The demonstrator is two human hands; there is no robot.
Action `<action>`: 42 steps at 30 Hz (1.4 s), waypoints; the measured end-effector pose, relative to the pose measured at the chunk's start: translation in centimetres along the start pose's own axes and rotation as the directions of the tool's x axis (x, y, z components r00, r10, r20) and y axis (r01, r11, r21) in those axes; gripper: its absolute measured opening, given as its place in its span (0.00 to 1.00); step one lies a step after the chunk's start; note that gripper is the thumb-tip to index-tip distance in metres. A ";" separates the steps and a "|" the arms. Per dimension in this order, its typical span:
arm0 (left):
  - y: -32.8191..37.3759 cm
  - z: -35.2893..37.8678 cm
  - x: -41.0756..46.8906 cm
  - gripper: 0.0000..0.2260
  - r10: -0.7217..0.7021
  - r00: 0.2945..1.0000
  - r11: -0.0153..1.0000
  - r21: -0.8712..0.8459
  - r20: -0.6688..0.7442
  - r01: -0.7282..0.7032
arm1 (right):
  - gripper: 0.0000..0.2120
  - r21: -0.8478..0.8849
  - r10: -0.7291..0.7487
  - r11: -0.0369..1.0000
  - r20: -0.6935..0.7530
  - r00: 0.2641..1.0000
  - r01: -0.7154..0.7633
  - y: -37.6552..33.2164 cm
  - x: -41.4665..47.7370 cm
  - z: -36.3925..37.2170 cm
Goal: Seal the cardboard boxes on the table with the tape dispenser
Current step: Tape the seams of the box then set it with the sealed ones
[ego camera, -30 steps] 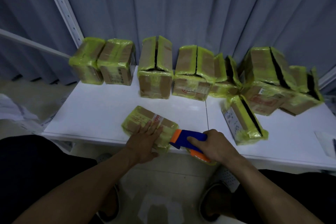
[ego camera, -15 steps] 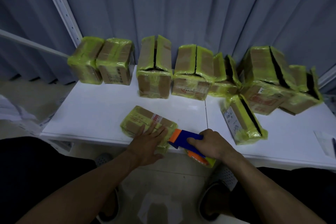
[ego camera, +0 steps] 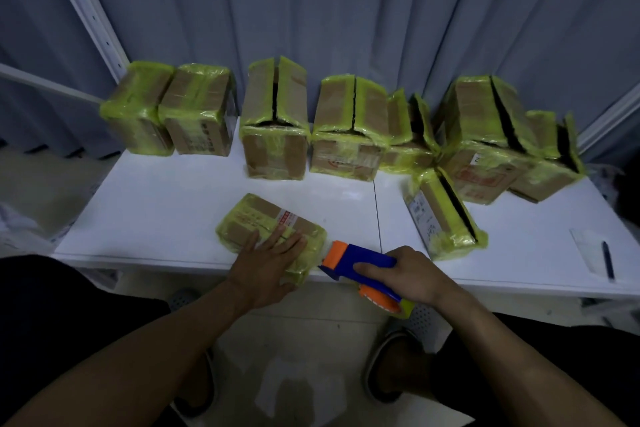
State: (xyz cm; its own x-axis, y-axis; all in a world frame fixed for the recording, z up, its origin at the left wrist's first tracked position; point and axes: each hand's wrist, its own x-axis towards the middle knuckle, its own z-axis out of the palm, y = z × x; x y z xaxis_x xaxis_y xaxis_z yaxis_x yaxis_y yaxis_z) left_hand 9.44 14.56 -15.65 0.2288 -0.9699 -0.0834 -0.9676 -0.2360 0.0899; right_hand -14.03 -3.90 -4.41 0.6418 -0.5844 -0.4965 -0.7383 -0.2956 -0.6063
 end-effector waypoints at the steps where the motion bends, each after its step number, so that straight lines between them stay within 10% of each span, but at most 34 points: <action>1: -0.1 -0.1 0.0 0.43 0.008 1.000 1.000 0.006 -0.007 -0.008 | 0.25 0.011 0.009 1.000 0.009 1.000 -0.009 0.4 -0.3 -0.3; 31: -0.1 0.4 0.3 0.47 0.035 0.996 0.999 -0.019 -0.083 -0.037 | 0.31 -0.154 0.090 0.986 0.121 0.989 -0.071 0.5 6.2 3.7; 42: 0.1 0.8 0.7 0.44 0.082 0.982 0.995 0.065 -0.171 -0.072 | 0.31 -0.449 -0.031 0.893 -0.100 0.994 -0.017 -0.3 4.9 5.1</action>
State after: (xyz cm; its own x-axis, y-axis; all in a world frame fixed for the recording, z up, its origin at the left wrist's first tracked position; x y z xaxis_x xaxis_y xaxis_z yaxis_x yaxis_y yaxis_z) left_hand 9.44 13.91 -16.46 0.1635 -0.9820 0.0949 -0.9864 -0.1613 0.0306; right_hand -9.61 -2.78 -9.84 0.6407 -0.6475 -0.4126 -0.7636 -0.5936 -0.2542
